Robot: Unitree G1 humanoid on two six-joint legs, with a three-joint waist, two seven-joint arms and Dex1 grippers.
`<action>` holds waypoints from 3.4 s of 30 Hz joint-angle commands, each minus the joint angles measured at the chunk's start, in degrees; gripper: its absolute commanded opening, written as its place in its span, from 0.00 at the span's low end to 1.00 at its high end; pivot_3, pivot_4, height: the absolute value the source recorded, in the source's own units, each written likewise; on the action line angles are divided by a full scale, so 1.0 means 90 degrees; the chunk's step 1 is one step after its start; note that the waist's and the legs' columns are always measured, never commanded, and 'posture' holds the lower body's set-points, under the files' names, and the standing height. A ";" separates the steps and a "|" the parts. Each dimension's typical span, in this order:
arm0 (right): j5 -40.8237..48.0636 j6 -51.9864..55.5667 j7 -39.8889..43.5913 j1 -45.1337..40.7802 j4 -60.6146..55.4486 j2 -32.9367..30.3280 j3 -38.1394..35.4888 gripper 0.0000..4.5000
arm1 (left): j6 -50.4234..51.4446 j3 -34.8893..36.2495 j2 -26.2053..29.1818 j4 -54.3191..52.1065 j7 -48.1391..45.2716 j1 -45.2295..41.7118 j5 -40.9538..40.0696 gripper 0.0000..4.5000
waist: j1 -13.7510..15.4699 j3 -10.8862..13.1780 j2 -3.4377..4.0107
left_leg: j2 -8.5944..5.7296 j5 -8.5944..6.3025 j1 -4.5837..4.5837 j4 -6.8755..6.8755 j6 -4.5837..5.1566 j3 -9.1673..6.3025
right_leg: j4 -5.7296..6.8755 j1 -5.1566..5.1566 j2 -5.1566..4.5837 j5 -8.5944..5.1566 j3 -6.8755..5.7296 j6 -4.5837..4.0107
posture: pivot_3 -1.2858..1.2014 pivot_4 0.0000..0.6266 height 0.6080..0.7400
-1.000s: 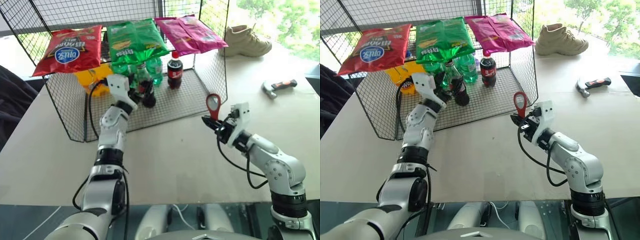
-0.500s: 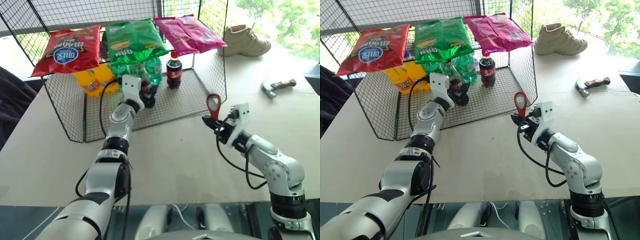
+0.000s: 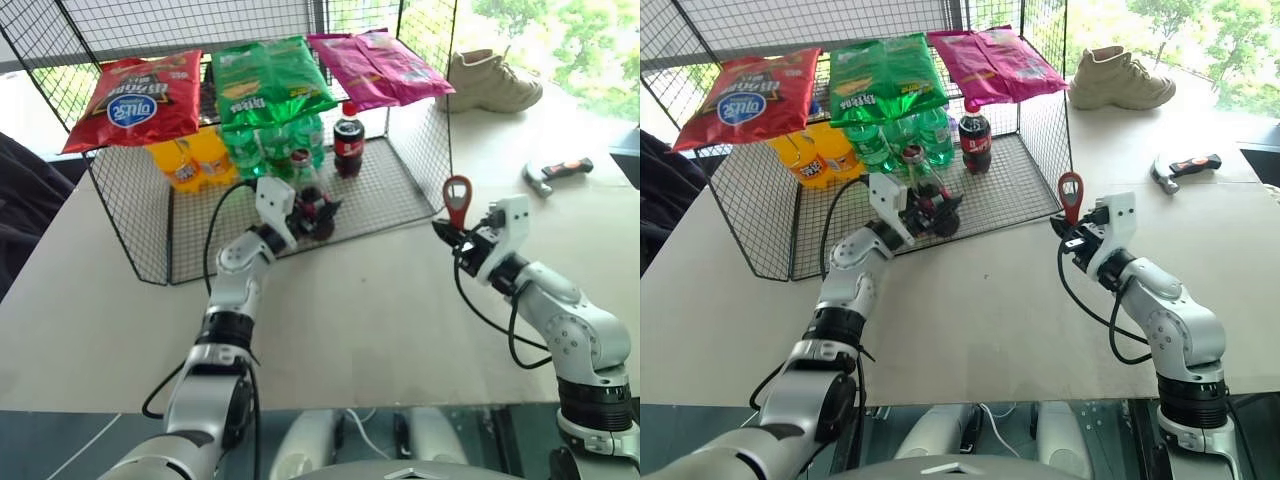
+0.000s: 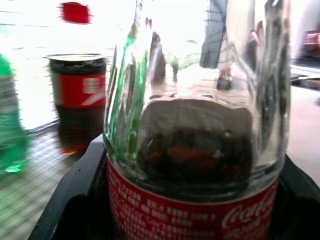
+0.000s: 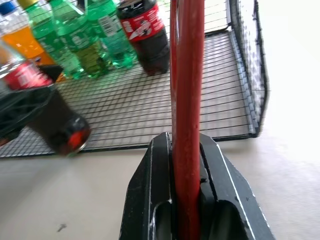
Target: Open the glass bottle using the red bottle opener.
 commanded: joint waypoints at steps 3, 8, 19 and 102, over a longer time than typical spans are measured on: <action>-0.0253 -0.0615 -0.0193 -0.0339 0.0188 0.0074 -0.0292 0.00 | 0.1299 -0.0282 0.0188 -0.1852 -0.0461 0.0662 -0.0858 0.63 | -0.0068 -0.0002 0.0004 | 0.0002 0.0000 0.0007 0.0000 0.0000 0.0007 | 0.0005 0.0001 0.0001 0.0000 0.0008 0.0000 | 0.52 0.24 1.00; -0.0288 -0.0710 -0.0247 -0.0385 0.0225 0.0159 -0.0308 0.00 | 0.1165 -0.0487 0.0274 -0.2115 -0.0437 0.0953 -0.0483 0.63 | -0.0039 -0.0002 0.0004 | 0.0004 0.0000 0.0012 0.0001 0.0000 0.0011 | 0.0012 0.0001 0.0010 0.0000 0.0009 -0.0001 | 0.52 0.24 1.00; -0.0319 -0.0719 -0.0278 -0.0345 0.0211 0.0204 -0.0305 0.00 | 0.0622 -0.0643 0.0193 -0.2132 -0.0297 0.1088 -0.0014 0.98 | -0.0023 -0.0003 0.0005 | 0.0000 0.0000 0.0011 0.0003 0.0000 0.0014 | 0.0009 0.0002 0.0004 0.0000 0.0012 -0.0001 | 0.52 0.24 1.00; -0.4045 -0.3321 0.0183 -0.1024 0.0359 0.0219 0.2707 0.00 | 0.0225 -0.0587 0.0112 -0.2395 -0.0313 0.0944 -0.0478 0.56 | -0.0029 -0.0005 0.0004 | -0.0001 0.0001 0.0017 0.0009 -0.0002 0.0015 | 0.0014 0.0004 0.0011 0.0000 0.0007 -0.0001 | 0.52 0.24 1.00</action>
